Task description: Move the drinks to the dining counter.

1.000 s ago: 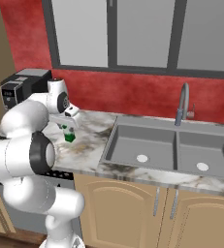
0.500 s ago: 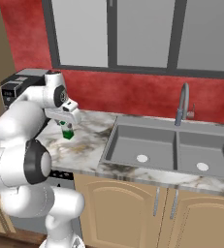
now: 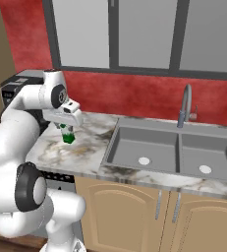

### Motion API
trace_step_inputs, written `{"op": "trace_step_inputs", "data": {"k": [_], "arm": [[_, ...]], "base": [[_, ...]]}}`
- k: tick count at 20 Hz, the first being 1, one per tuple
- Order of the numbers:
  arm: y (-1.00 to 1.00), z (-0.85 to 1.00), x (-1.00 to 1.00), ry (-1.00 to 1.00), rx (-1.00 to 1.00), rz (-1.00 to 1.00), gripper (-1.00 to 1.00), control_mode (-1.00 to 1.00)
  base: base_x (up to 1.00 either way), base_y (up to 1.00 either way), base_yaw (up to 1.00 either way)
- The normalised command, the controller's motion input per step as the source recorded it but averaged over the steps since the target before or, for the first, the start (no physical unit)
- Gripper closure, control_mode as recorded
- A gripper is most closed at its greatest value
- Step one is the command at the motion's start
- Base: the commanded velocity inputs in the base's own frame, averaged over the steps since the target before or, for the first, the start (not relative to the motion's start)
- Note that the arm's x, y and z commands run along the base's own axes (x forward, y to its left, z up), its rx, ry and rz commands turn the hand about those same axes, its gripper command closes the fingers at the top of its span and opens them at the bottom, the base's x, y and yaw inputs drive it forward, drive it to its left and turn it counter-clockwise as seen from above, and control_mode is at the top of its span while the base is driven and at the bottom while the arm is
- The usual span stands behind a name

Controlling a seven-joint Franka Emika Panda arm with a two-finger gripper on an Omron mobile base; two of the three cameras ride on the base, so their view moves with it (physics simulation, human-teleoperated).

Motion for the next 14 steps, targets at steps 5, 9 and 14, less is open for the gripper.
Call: {"op": "trace_step_inputs", "data": {"k": [5,9,14], "arm": [[-0.32,0.21,-0.30,0.00,0.00,0.12,1.00,-1.00],[-0.25,0.14,-0.26,0.00,0.00,0.13,1.00,-1.00],[-0.21,0.13,-0.26,-0.07,0.00,0.10,1.00,-1.00]], "base": [[0.00,0.00,0.00],[0.00,0.00,0.00],[0.00,0.00,0.00]]}}
